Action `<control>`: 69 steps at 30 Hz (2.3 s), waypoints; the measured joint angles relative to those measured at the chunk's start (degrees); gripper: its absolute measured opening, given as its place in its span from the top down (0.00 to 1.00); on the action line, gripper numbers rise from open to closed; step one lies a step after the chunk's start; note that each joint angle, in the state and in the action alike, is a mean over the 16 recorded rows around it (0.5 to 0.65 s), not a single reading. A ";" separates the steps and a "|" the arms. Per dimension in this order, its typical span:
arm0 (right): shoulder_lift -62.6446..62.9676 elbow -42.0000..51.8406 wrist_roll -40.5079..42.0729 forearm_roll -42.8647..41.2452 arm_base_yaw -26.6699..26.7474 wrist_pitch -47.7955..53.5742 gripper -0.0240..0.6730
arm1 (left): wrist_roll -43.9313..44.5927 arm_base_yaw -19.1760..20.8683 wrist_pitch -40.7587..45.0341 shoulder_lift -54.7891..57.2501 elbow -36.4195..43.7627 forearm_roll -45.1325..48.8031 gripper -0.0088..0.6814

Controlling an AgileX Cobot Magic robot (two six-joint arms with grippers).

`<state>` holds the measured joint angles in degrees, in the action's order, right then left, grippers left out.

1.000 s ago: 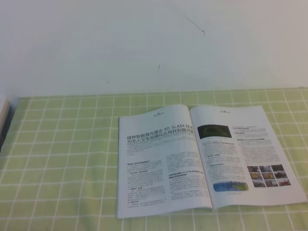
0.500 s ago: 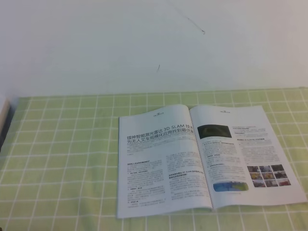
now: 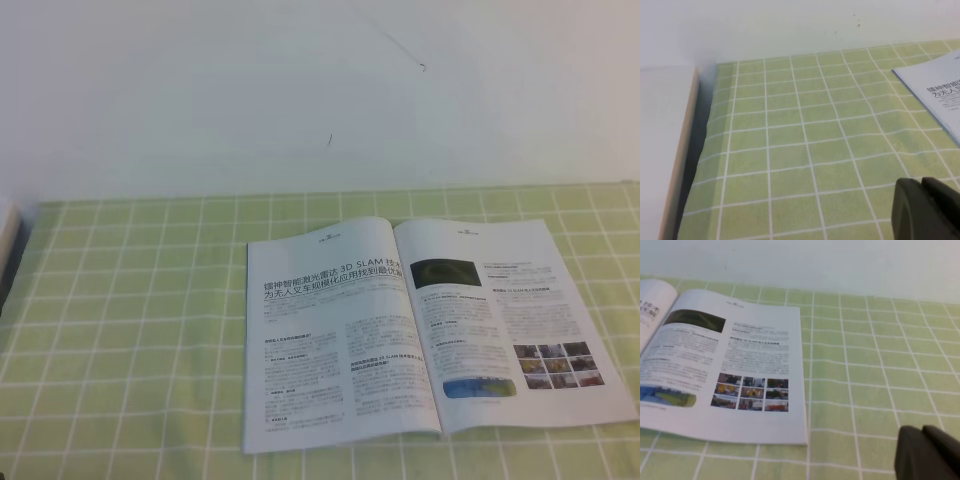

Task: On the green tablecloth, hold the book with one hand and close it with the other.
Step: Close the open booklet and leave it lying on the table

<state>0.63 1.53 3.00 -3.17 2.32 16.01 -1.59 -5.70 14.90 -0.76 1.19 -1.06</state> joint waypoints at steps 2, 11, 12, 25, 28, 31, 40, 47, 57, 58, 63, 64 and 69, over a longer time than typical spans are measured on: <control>0.00 0.02 0.00 -0.01 0.00 -1.78 0.97 | -0.01 0.00 -1.46 0.00 0.01 0.00 0.99; 0.00 0.09 0.00 -0.05 0.00 -21.20 0.97 | -0.09 0.00 -17.69 0.00 0.07 0.00 0.99; 0.00 0.10 0.00 -0.06 0.00 -24.26 0.97 | -0.10 0.00 -20.34 0.00 0.08 0.00 0.99; -0.17 -2.68 0.48 2.41 0.00 -43.58 0.97 | -2.25 0.00 -42.00 0.00 -1.77 -0.07 0.99; -1.35 -6.24 0.72 3.19 0.00 -36.21 0.97 | -3.22 0.00 -38.19 0.40 -4.59 -0.08 0.99; -4.11 -10.84 1.23 3.81 0.00 -26.12 0.97 | -4.19 0.00 -31.94 1.79 -8.46 -0.08 0.99; -23.31 -27.52 11.59 10.04 0.00 1.91 0.97 | -4.85 0.00 -7.69 14.19 -23.84 -1.70 0.99; -45.44 -36.87 33.03 26.97 0.34 9.69 0.97 | 2.35 0.00 4.62 32.65 -33.54 -11.32 0.99; -76.82 -45.09 64.12 54.64 4.63 11.87 0.97 | 29.82 -1.04 13.07 62.62 -43.13 -40.20 0.99; -79.65 -45.72 66.01 56.37 5.19 11.63 0.97 | 32.49 -1.47 13.17 65.35 -43.87 -42.75 0.99; -91.96 -48.59 71.53 61.59 7.68 9.61 0.97 | 42.43 -4.54 11.79 77.25 -47.02 -52.02 0.99; -94.04 -49.13 71.98 62.09 8.04 9.23 0.97 | 43.55 -5.24 11.28 79.25 -47.57 -53.04 0.99; -102.21 -51.39 72.66 63.23 8.95 8.44 0.97 | 45.89 -8.69 8.01 87.63 -49.80 -54.58 0.99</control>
<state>-101.58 -49.86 75.66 60.06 11.27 24.45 44.30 -14.39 22.91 86.87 -48.60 -55.65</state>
